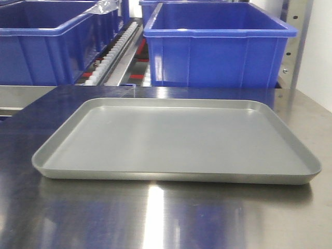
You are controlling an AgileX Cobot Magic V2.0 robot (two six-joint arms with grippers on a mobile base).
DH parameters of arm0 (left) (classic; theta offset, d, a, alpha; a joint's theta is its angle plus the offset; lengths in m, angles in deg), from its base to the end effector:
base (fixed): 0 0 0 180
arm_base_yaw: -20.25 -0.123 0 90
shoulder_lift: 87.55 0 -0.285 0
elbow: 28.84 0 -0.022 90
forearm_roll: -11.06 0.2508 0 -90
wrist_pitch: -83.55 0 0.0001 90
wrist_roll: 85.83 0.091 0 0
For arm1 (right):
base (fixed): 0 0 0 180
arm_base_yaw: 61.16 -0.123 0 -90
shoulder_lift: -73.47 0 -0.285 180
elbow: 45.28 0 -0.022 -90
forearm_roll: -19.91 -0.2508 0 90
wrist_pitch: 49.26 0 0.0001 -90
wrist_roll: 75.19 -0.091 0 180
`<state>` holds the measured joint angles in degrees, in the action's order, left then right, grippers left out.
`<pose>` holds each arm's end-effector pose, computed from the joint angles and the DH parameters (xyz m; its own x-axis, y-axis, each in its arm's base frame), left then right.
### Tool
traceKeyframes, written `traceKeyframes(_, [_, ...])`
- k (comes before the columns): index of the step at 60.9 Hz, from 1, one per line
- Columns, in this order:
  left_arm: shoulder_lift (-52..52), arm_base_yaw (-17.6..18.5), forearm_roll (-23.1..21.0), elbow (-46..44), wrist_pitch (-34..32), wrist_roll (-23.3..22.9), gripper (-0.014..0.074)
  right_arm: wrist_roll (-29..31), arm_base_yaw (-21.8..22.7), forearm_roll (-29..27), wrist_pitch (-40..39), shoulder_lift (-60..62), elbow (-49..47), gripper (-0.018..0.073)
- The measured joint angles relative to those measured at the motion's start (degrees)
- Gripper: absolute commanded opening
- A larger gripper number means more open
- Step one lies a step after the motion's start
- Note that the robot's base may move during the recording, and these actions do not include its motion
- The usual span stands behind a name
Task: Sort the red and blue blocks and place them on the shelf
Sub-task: 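Turn the base away from the counter toward the aisle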
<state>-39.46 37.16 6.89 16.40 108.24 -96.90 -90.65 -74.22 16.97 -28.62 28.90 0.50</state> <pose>0.1347 -0.0438 0.2998 -0.5148 -0.1114 -0.8501 0.1908 0.9518 -0.2403 0.1290 0.0316 0.3108 -0.4068 0.2264 -0.8850 -0.1213 0.9468 0.2980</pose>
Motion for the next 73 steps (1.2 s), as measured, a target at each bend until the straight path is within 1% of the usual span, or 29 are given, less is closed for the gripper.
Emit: traceKeyframes(73, [-0.09, 0.0, 0.0, 0.0, -0.02, 0.0, 0.0125, 0.0, 0.0, 0.0, 0.0, 0.0, 0.0, 0.0063])
